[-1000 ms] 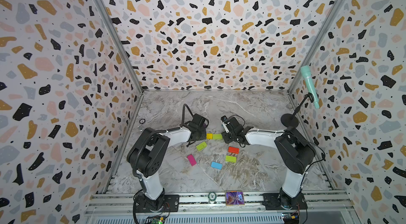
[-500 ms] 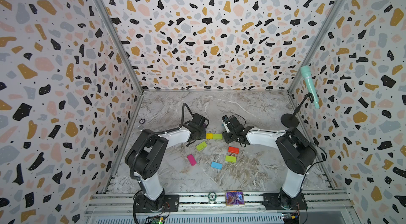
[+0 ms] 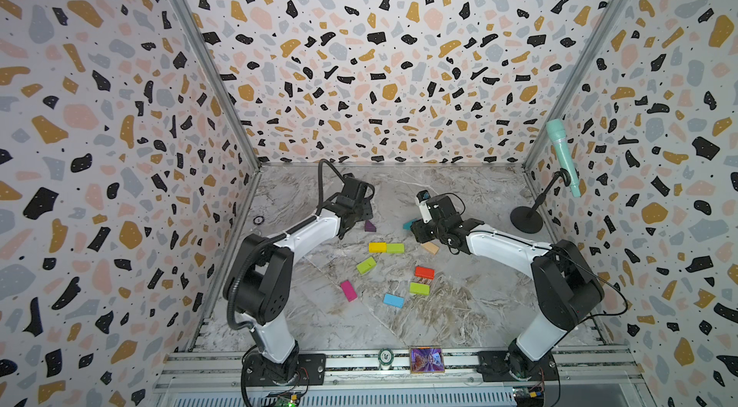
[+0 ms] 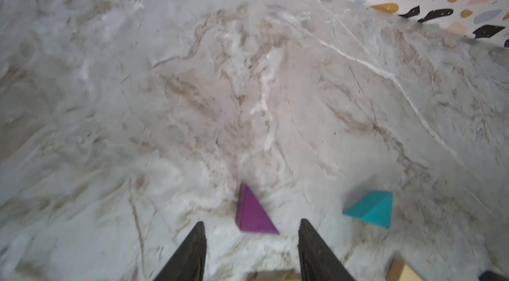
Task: Assemble a carrot with building blocks
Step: Assemble the building block at the center of the board.
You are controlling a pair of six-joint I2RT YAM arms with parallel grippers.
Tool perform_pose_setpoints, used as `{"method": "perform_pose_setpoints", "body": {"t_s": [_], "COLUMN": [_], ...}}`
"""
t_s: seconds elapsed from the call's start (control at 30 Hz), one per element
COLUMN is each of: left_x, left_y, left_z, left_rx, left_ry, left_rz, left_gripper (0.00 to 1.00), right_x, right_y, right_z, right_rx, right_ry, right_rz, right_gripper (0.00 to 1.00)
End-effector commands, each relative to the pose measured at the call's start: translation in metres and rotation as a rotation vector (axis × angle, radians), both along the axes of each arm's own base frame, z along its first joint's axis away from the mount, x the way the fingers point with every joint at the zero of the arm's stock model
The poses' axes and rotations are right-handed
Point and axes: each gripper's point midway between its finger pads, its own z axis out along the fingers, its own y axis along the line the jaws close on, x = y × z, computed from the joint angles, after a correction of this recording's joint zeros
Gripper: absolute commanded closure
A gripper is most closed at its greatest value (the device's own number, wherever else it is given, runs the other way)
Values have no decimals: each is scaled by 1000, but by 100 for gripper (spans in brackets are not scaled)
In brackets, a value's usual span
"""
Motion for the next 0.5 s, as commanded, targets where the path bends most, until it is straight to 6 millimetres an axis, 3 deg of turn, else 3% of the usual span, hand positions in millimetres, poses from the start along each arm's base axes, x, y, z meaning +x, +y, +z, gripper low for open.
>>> {"method": "perform_pose_setpoints", "body": {"t_s": [0.0,0.23,0.4,0.47], "left_x": [10,17,15,14], "left_y": [-13,-12,-12,-12], "left_z": [-22,-66,-82,-85], "left_rx": [36,122,126,127], "left_ry": [57,149,172,179], "left_rz": [-60,-74,-78,-79], "left_gripper": [41,44,50,57], "right_x": [5,3,2,3], "right_y": [1,-10,-14,-14], "right_z": [12,5,0,-2], "right_rx": [45,41,46,46], "right_ry": [1,16,25,29], "right_rz": [-4,-22,-29,-30], "right_gripper": [43,43,43,43]}}
